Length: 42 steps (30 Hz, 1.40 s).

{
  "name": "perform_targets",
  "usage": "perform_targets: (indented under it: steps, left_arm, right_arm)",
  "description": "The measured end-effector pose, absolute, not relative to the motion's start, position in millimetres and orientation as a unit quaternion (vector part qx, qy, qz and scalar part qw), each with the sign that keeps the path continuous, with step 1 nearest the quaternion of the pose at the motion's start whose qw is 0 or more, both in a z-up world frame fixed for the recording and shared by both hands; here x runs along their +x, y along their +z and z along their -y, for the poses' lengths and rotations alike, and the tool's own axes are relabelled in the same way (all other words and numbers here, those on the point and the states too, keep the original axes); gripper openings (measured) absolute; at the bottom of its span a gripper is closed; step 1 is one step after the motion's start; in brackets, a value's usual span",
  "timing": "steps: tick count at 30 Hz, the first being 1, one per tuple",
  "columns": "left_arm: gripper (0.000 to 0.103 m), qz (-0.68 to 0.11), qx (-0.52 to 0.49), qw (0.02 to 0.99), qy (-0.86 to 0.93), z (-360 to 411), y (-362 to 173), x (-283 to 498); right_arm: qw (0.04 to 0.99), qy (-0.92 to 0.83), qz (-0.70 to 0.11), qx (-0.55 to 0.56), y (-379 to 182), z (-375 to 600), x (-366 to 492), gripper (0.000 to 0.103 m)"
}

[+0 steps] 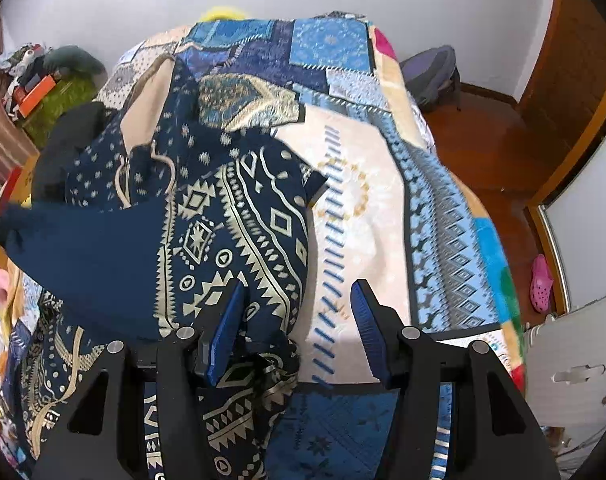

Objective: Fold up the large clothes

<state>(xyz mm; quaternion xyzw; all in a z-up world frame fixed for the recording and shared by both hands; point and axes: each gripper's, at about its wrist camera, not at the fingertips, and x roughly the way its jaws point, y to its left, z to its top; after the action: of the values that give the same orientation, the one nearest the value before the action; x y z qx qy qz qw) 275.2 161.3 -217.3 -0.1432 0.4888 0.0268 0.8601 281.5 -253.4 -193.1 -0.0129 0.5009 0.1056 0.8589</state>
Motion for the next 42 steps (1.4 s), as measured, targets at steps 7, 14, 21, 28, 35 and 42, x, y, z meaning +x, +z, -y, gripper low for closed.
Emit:
perform_targets:
  steps: [7, 14, 21, 28, 35, 42]
  left_arm:
    - [0.015, -0.561, -0.156, 0.813, 0.025, -157, -295, 264]
    - [0.025, -0.558, -0.131, 0.818, 0.056, -159, -291, 263]
    - [0.033, -0.499, -0.119, 0.856, 0.06, -167, -223, 270]
    - [0.041, -0.427, -0.067, 0.901, 0.04, -153, -149, 294]
    - [0.052, -0.381, -0.024, 0.924, 0.024, -133, -108, 352]
    - [0.053, -0.408, -0.041, 0.912, -0.005, -125, -128, 429]
  right_arm:
    - [0.856, 0.106, -0.506, -0.011, -199, 251, 281, 0.054]
    - [0.855, 0.107, -0.508, -0.012, -197, 251, 284, 0.054]
    - [0.868, 0.12, -0.479, -0.045, -169, 238, 289, 0.054]
    - [0.896, 0.145, -0.417, -0.057, -118, 217, 308, 0.054]
    - [0.907, 0.18, -0.378, -0.039, -87, 181, 348, 0.055]
    - [0.864, 0.221, -0.451, 0.028, -122, 143, 420, 0.055]
